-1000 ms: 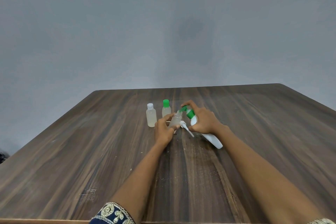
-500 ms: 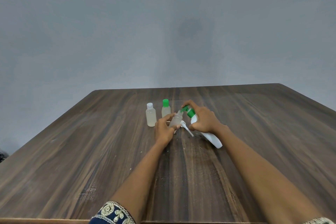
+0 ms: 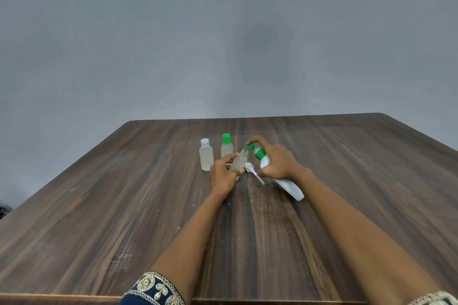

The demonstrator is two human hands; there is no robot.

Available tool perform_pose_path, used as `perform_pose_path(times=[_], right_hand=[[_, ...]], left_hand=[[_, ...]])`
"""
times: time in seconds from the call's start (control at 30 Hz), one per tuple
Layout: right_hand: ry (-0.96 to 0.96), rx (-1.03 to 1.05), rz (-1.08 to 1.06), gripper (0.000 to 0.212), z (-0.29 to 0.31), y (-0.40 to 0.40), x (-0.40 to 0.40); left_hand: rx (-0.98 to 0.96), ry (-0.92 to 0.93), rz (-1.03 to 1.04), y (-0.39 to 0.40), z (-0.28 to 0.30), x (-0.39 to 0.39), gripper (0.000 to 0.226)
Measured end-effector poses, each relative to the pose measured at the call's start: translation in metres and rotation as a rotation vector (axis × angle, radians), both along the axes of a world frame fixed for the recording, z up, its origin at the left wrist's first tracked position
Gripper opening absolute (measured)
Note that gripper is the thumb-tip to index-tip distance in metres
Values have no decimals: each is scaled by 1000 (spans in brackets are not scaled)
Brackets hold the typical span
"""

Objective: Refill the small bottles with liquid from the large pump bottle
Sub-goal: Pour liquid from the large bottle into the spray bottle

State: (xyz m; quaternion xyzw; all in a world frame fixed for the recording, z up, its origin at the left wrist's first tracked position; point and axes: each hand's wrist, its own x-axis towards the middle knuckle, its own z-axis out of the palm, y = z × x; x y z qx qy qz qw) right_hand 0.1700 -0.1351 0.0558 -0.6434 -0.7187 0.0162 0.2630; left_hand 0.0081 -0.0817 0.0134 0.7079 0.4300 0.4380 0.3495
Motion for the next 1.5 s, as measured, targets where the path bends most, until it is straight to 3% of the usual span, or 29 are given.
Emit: perform_pose_path(times=[0.3, 0.6, 0.93, 1.13, 1.5], right_hand=[[-2, 2, -5, 58, 0, -1, -2], [17, -1, 18, 69, 1, -1, 0], [0, 48, 1, 61, 1, -2, -1], [-27, 65, 16, 71, 0, -3, -1], [1, 37, -16, 67, -1, 1, -1]], left_hand=[[4, 18, 3, 1, -2, -3, 46], [13, 4, 4, 2, 0, 0, 46], [6, -3, -6, -2, 3, 1, 46], [0, -12, 14, 0, 5, 1, 47], [-10, -17, 2, 0, 2, 0, 45]])
